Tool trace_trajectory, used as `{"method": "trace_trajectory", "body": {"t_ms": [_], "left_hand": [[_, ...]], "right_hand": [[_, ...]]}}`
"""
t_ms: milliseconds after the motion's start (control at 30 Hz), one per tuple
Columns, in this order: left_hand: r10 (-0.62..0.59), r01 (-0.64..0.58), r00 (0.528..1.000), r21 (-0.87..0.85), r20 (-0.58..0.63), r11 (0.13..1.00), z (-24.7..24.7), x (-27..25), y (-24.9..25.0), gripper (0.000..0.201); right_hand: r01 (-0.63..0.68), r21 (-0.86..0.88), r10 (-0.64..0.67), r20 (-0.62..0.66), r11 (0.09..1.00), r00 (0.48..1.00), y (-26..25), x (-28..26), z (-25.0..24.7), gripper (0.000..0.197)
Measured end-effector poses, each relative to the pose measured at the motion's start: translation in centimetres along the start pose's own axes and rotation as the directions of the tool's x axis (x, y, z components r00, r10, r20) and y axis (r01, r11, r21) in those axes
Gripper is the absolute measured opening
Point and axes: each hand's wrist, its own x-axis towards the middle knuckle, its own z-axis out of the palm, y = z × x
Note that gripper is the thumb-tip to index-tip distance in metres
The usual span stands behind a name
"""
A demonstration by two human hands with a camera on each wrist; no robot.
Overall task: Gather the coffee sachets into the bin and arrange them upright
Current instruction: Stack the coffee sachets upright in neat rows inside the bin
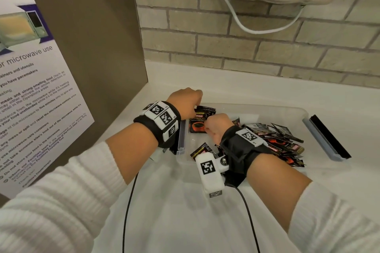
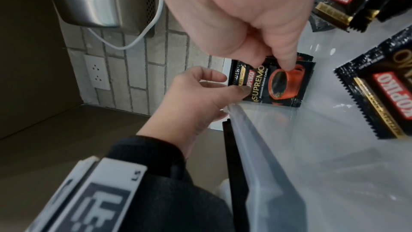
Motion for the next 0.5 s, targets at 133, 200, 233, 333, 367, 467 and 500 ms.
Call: {"method": "trace_trajectory", "body": {"t_ms": [133, 200, 233, 333, 367, 467, 500], "left_hand": [[0.013, -0.01, 0.999, 0.094, -0.03, 0.996, 0.08, 0.09, -0.02, 0.022], [0.02, -0.016, 0.999, 0.102, -0.042, 0.995, 0.24, 0.17, -0.1, 0.024], [0.042, -0.037, 0.997, 0.088, -0.061, 0.995, 0.41, 0.18, -0.16, 0.027], [0.146, -0.143, 0.988, 0.055, -0.057, 0.988, 0.78, 0.23, -0.09, 0.041], [0.164, -0.162, 0.985, 0.054, -0.043, 0.985, 0.84, 0.28, -0.05, 0.041], [0.173, -0.172, 0.984, 0.033, -0.052, 0.985, 0.62, 0.47, 0.03, 0.029], [0.178, -0.177, 0.982, 0.022, -0.063, 0.984, 0.61, 0.57, -0.03, 0.027]], "right_hand": [[0.033, -0.111, -0.022, 0.1, 0.993, 0.995, 0.3, 0.48, -0.23, 0.041], [0.018, -0.105, -0.005, 0.128, 0.994, 0.992, 0.25, 0.63, -0.19, 0.041], [0.01, -0.119, 0.006, 0.132, 0.993, 0.991, 0.37, 0.69, -0.12, 0.041], [0.007, -0.136, 0.016, 0.162, 0.991, 0.987, 0.42, 0.44, -0.32, 0.042], [0.002, -0.132, 0.018, 0.156, 0.991, 0.988, 0.49, 0.53, -0.37, 0.041], [0.008, -0.108, 0.006, 0.125, 0.994, 0.992, 0.09, 0.34, -0.24, 0.04], [0.01, -0.097, 0.005, 0.144, 0.995, 0.99, 0.06, 0.38, -0.03, 0.041]]}}
